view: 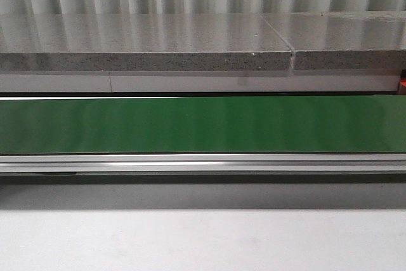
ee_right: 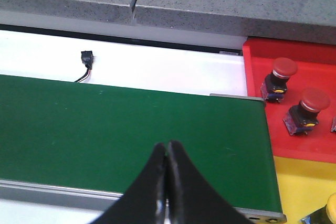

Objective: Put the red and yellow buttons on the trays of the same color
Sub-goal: 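Move the left gripper back over the remaining buttons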

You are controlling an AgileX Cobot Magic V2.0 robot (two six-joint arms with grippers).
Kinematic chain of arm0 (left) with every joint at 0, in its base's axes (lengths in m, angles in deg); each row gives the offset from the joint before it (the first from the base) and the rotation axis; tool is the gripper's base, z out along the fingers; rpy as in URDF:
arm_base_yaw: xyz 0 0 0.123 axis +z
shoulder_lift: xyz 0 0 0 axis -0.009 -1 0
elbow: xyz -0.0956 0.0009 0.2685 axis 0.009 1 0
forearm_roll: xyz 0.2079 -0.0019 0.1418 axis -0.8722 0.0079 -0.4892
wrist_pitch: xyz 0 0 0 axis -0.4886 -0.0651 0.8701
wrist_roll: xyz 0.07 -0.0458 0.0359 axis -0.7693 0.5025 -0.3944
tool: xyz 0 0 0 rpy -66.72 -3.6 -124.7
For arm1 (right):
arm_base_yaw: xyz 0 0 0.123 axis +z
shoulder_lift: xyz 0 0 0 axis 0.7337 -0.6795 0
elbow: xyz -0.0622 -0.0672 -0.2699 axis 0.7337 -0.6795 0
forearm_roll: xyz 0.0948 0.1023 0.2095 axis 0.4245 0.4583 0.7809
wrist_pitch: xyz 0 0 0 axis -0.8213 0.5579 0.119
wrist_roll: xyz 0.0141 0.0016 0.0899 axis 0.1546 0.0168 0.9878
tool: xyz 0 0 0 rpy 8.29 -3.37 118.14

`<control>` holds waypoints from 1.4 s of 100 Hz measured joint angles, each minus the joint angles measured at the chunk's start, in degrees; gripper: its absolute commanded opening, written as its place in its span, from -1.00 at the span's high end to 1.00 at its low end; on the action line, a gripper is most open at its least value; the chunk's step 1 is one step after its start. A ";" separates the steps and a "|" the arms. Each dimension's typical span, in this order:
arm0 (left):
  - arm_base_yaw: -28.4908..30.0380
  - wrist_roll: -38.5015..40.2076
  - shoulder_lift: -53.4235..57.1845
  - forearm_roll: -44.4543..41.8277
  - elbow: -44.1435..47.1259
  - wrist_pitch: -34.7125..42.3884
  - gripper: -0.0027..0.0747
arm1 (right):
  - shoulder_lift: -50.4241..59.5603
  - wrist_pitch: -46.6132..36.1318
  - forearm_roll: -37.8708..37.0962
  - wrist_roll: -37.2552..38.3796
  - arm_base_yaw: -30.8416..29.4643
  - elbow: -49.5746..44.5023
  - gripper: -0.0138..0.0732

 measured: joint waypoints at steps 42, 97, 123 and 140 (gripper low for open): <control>0.00 0.00 0.00 0.00 0.00 0.00 0.59 | 0.00 0.00 0.00 -0.08 0.00 0.00 0.84; 0.00 0.51 0.00 0.00 0.00 1.68 -0.67 | 0.00 0.00 0.00 -0.08 0.00 0.00 0.84; 3.46 19.04 -7.90 -11.22 -5.99 2.84 -0.67 | 0.00 0.00 0.00 -0.08 0.00 0.00 0.84; 8.57 25.44 -19.64 -14.27 -13.98 2.84 -0.67 | 0.00 0.00 0.00 -0.08 0.00 0.00 0.84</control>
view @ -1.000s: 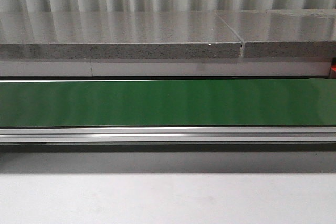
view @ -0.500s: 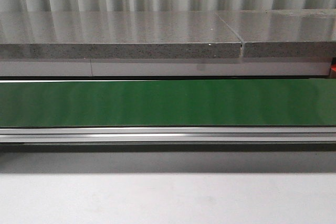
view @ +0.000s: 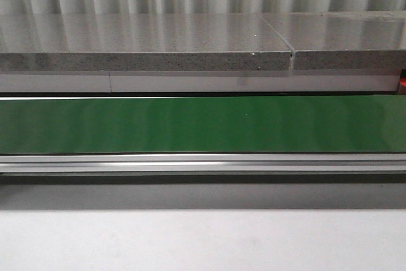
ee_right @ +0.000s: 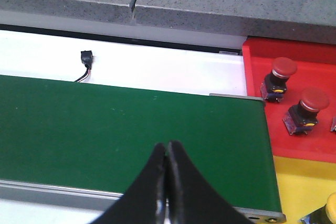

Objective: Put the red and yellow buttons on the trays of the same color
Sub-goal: 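Move the left gripper back over the remaining buttons, then grasp the red button with the left gripper and carry it over the belt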

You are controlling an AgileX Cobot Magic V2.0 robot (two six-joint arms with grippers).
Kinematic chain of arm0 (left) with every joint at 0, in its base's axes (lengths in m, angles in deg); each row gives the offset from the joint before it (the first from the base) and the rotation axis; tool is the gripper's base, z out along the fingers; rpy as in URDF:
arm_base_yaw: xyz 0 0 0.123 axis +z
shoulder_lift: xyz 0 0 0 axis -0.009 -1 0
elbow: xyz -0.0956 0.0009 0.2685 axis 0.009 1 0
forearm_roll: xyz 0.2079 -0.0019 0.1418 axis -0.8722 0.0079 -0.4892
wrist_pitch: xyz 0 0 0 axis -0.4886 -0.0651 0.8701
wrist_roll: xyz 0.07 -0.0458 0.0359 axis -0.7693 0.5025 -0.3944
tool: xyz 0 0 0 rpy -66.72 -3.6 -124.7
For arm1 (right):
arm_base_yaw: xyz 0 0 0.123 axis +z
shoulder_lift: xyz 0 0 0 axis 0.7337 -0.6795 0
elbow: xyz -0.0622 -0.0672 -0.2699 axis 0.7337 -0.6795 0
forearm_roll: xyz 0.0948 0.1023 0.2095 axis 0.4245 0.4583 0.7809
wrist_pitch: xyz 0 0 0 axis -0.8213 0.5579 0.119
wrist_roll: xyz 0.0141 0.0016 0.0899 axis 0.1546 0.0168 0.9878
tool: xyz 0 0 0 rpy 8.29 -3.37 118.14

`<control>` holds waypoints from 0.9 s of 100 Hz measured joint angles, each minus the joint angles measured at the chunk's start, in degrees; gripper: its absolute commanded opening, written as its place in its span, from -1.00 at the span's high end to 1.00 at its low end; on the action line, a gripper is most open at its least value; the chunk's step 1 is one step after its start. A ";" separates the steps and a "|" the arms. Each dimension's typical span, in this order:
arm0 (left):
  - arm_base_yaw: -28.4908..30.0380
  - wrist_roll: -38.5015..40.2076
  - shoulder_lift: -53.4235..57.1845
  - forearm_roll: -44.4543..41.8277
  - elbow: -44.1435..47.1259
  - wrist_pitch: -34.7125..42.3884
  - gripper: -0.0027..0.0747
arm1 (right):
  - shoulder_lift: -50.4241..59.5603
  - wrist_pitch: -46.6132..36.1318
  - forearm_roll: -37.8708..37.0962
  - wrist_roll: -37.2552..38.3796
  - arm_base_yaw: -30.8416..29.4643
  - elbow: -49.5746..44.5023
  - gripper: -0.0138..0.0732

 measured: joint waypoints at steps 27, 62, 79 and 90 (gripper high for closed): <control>6.29 1.65 -19.35 2.14 -10.12 -0.33 -0.67 | 0.00 0.00 0.00 0.00 0.00 0.00 0.84; 10.90 1.98 -42.04 6.49 -21.02 -3.33 -0.67 | 0.00 0.00 0.00 0.00 0.00 0.00 0.84; 11.03 1.98 -49.72 6.73 -25.59 -3.70 -0.67 | 0.00 0.00 0.00 0.00 0.00 0.00 0.84; 11.03 1.98 -53.59 7.04 -27.99 -3.83 -0.67 | 0.00 0.00 0.00 0.00 0.00 0.00 0.84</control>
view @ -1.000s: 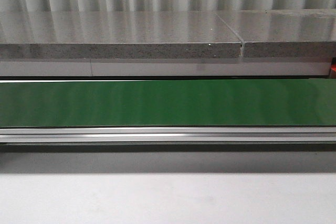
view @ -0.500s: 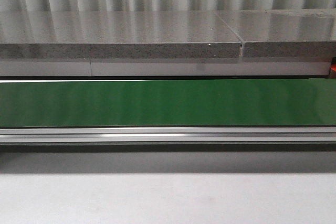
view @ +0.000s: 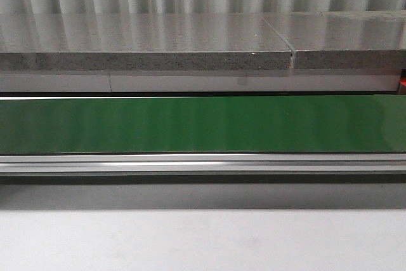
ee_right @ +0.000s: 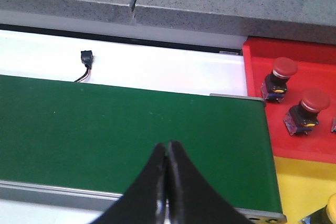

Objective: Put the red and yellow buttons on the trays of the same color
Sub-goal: 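Grasp the red button with the left gripper and carry it over the belt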

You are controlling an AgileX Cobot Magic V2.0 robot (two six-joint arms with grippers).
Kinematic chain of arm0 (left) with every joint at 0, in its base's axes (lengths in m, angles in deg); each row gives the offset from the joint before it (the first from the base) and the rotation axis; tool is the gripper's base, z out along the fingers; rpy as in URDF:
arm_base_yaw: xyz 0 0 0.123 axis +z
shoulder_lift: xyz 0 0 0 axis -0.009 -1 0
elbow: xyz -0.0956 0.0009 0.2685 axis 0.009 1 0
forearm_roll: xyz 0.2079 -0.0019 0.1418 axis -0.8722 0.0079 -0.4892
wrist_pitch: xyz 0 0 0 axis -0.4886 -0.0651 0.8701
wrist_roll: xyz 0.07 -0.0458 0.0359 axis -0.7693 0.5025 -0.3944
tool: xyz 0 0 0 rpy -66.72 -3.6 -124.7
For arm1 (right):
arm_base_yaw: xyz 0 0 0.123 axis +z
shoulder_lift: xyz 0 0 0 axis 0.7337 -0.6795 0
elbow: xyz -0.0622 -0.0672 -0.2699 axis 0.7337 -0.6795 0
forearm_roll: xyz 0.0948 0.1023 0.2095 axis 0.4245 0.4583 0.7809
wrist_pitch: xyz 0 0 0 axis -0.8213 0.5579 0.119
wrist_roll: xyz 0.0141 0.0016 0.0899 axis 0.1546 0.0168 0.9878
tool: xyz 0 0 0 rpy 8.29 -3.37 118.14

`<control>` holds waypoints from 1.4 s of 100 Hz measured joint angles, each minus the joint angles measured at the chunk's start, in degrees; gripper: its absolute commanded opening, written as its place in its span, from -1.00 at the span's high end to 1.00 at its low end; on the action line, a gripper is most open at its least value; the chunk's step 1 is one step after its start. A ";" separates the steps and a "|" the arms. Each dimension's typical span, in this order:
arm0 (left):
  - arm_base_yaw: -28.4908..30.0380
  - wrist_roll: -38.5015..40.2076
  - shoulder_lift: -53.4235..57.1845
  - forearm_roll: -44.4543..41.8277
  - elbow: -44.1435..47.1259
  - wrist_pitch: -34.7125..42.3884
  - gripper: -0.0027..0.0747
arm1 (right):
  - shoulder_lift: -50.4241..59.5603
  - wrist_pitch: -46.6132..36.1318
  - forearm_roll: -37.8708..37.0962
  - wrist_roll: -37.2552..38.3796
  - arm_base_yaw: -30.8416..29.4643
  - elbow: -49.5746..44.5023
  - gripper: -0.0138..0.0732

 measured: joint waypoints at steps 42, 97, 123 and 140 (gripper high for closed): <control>0.00 0.00 -11.11 0.58 -7.12 -0.49 -0.67 | 0.00 0.00 0.00 0.00 0.00 0.00 0.84; 0.00 0.00 -18.52 1.85 -12.87 -0.85 -0.48 | 0.00 0.00 0.00 0.00 0.00 0.00 0.84; 0.00 0.00 -18.52 1.85 -13.38 -3.23 0.52 | 0.00 0.00 0.00 0.00 0.00 0.00 0.84; 0.00 -0.11 -18.09 1.85 -13.51 -5.13 0.95 | 0.00 0.00 0.00 0.00 0.00 0.00 0.84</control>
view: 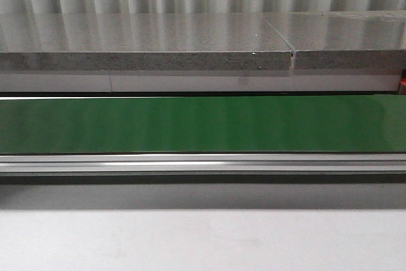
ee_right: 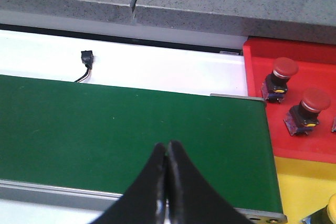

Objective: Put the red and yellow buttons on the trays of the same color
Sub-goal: 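Grasp the red button with the left gripper and carry it over the belt, then lower the red button onto the belt and open the left gripper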

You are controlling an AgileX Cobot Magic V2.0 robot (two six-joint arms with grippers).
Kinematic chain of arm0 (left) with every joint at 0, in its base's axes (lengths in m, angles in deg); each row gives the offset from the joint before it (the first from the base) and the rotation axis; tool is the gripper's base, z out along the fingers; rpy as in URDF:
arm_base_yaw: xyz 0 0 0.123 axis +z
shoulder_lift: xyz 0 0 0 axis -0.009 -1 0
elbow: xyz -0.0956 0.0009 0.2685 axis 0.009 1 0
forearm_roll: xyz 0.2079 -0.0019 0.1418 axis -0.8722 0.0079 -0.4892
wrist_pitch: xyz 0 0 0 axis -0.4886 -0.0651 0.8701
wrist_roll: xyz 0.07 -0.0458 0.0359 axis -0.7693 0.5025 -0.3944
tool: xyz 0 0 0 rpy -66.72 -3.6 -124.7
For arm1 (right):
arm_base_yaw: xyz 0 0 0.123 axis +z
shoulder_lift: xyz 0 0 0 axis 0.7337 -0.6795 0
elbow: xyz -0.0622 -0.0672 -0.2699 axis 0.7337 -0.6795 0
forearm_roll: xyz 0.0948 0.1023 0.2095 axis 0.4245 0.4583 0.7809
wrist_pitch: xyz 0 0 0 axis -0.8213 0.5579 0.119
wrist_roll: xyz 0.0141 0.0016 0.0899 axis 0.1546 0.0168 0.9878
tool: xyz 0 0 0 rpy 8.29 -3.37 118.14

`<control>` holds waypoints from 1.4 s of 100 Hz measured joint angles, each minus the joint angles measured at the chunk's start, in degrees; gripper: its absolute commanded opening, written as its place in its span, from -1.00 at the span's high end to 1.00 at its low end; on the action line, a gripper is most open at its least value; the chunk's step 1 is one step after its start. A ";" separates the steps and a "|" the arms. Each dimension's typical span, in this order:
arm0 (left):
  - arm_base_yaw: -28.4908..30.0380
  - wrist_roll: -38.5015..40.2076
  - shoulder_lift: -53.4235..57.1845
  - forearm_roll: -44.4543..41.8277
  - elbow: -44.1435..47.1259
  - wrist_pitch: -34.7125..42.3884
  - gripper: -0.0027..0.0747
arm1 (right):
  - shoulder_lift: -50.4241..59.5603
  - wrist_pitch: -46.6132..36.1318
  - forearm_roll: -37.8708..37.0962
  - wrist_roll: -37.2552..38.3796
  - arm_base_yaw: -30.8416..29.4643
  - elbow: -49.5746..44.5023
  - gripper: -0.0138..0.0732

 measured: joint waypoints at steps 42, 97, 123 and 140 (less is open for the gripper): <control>0.00 -7.21 13.83 0.00 0.10 -6.03 0.98 | 0.00 0.00 0.00 0.00 0.00 0.00 0.84; -3.71 -12.60 29.76 0.00 6.63 -13.85 0.98 | 0.00 0.00 0.00 0.00 0.00 0.00 0.84; -7.23 -12.97 32.06 0.50 16.81 -10.04 0.98 | 0.00 0.00 0.00 0.00 0.00 0.00 0.84; -7.56 -13.20 32.06 1.58 22.39 -6.53 0.98 | 0.00 0.00 0.00 0.00 0.00 0.00 0.84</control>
